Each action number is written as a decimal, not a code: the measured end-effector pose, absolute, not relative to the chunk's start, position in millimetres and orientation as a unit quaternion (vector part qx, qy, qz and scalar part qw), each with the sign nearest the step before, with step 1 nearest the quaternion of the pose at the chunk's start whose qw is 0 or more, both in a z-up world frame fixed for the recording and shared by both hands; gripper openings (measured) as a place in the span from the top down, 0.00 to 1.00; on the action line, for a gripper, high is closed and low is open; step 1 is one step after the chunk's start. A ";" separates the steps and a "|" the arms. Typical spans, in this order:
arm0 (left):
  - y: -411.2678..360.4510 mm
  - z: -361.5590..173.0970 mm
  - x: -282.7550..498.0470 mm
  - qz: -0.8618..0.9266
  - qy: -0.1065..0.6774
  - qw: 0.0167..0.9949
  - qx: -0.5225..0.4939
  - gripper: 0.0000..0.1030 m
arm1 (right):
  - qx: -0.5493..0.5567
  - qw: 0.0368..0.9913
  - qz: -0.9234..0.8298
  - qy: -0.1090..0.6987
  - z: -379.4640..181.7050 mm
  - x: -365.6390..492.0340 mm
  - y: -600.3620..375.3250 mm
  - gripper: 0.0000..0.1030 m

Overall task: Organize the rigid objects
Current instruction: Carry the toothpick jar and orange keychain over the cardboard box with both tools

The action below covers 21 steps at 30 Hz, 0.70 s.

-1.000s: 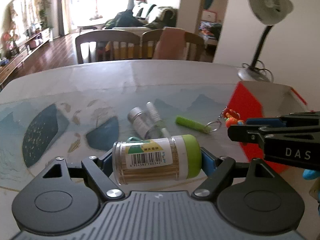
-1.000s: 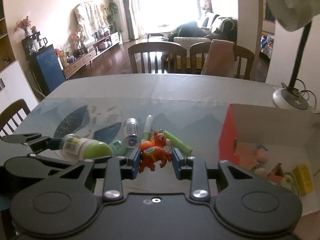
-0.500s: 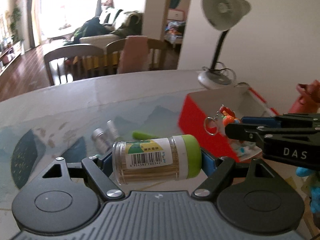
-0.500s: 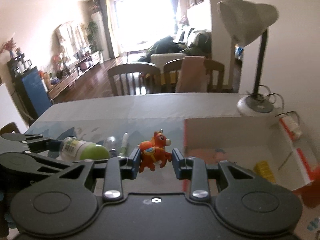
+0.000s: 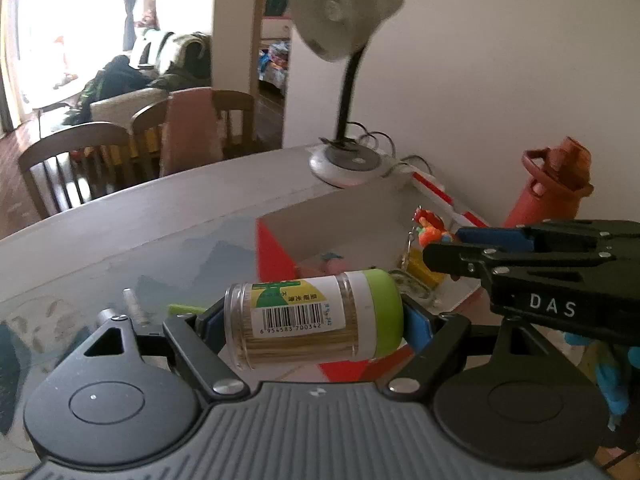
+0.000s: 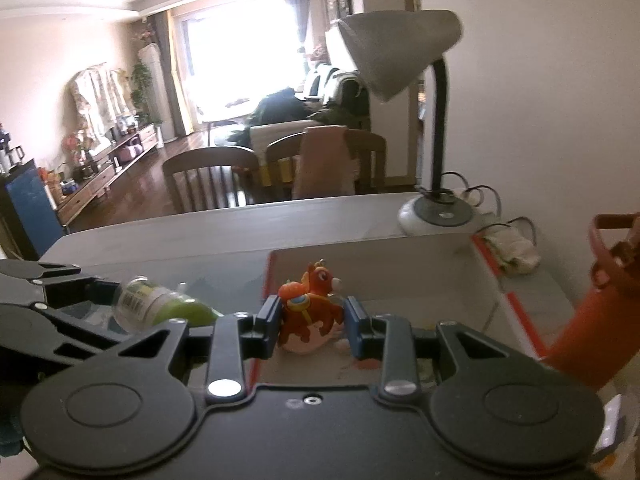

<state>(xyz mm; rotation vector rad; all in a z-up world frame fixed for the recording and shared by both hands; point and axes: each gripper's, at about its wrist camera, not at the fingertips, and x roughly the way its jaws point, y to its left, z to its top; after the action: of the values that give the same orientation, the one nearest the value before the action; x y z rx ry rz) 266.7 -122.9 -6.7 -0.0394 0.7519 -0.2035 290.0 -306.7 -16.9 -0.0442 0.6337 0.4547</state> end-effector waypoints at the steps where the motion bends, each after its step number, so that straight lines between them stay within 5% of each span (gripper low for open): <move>1: -128.4 -7.7 270.6 -0.104 0.368 0.924 -0.016 0.19 | -0.021 0.926 0.216 0.309 -17.5 293.0 -311.5 0.69; 21: -203.6 -68.9 350.7 -0.121 0.440 0.889 0.028 0.19 | -0.026 0.923 0.152 0.351 -65.3 356.4 -368.5 0.69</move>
<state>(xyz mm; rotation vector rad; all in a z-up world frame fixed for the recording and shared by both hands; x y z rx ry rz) 350.7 -203.6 -68.9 0.0575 0.9145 -0.2511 356.4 -368.5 -65.3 -0.0543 0.7208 0.3128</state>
